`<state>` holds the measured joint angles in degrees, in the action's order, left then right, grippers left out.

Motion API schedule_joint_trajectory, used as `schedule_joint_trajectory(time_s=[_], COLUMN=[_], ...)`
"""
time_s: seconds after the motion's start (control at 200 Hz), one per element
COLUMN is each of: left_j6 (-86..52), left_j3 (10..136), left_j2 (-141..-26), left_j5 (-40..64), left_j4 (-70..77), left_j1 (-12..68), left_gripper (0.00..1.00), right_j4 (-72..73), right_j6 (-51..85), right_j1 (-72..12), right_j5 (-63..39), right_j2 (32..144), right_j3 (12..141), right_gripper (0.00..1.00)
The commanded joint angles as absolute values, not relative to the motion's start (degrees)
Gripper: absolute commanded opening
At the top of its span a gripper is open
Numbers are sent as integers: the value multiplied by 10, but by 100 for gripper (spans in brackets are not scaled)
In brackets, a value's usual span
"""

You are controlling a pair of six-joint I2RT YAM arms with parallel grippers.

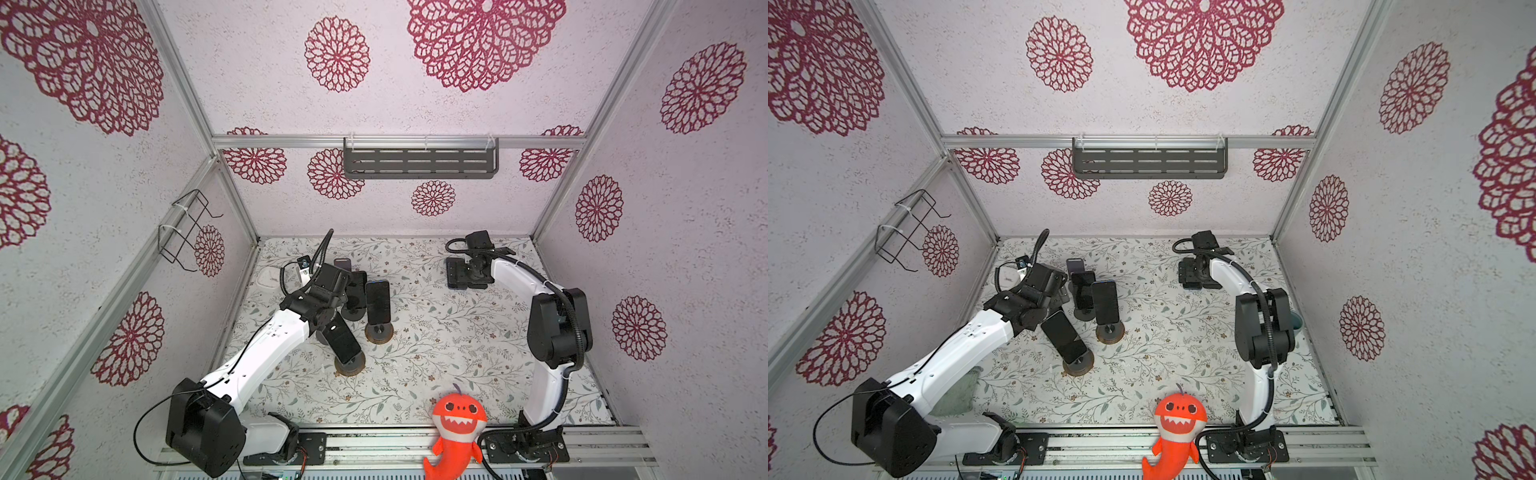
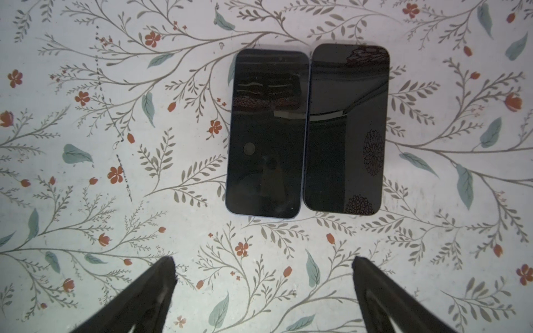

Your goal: Remove the phone from the phone stand

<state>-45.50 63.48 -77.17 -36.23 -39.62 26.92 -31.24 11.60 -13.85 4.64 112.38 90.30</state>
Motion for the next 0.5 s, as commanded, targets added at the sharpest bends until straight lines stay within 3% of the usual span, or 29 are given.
schedule_joint_trajectory(time_s=[0.0,0.495], left_j6=[-456,-453], left_j3=[636,627], left_j2=[-786,-807], left_j5=[-351,-345], left_j4=[-377,-352], left_j1=[263,250], left_gripper=[99,92], right_j4=[-313,-313], right_j6=[109,115], right_j1=[-136,-136], right_j5=[45,28], right_j2=[1100,1112], right_j3=[917,929], right_gripper=[99,99])
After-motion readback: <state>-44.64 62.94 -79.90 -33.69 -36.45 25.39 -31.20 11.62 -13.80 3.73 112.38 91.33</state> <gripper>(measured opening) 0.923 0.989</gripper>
